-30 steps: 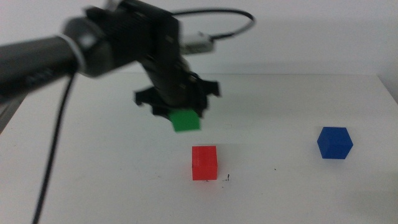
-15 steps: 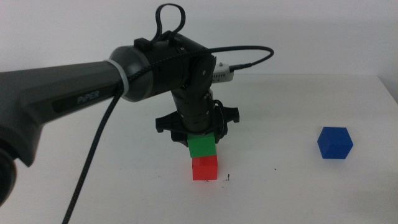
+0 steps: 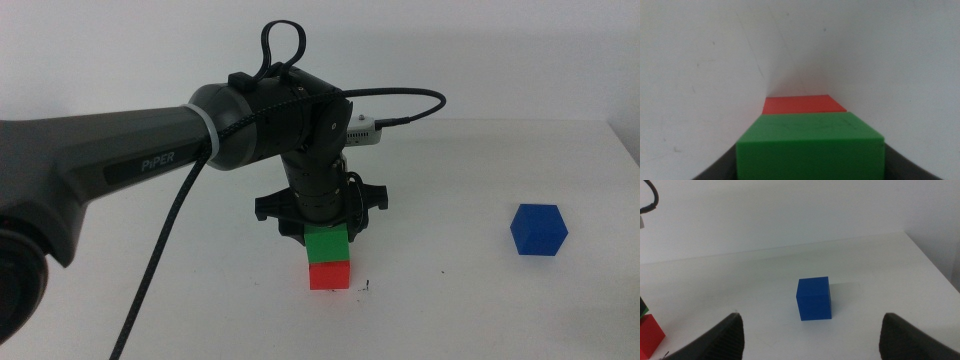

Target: Stack red cubes first, then green, then blue cubes in a specific spot.

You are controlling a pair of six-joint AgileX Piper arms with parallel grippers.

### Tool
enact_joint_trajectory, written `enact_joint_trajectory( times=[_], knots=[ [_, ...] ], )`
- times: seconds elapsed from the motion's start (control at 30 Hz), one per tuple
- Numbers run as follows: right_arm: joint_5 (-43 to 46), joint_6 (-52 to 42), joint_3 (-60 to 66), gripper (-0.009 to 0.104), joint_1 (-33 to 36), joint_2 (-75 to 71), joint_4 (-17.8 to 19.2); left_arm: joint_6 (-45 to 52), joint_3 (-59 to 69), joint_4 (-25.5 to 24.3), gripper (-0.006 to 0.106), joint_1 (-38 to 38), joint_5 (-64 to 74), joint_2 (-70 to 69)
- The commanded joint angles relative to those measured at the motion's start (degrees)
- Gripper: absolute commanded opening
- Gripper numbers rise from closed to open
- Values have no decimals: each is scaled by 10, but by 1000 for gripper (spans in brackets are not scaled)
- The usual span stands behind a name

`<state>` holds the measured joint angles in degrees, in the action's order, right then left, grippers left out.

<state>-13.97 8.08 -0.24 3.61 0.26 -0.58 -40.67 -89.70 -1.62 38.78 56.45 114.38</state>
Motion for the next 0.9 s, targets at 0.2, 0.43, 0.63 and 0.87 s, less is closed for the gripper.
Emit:
enact_joint_trajectory(
  times=[0.2,0.43,0.63,0.87],
  knots=[
    [4,-2,2,88,-2,-3,6,14,-1,11,22,2,5,-4],
    [4,-2,2,88,-2,-3,6,16,-1,11,69,2,1,-4],
    [4,-2,2,88,-2,-3,6,20,-3,16,94,2,7,-7],
    [4,-2,2,88,-2,-3,6,264,-70,16,94,-25,135,-145]
  ],
)
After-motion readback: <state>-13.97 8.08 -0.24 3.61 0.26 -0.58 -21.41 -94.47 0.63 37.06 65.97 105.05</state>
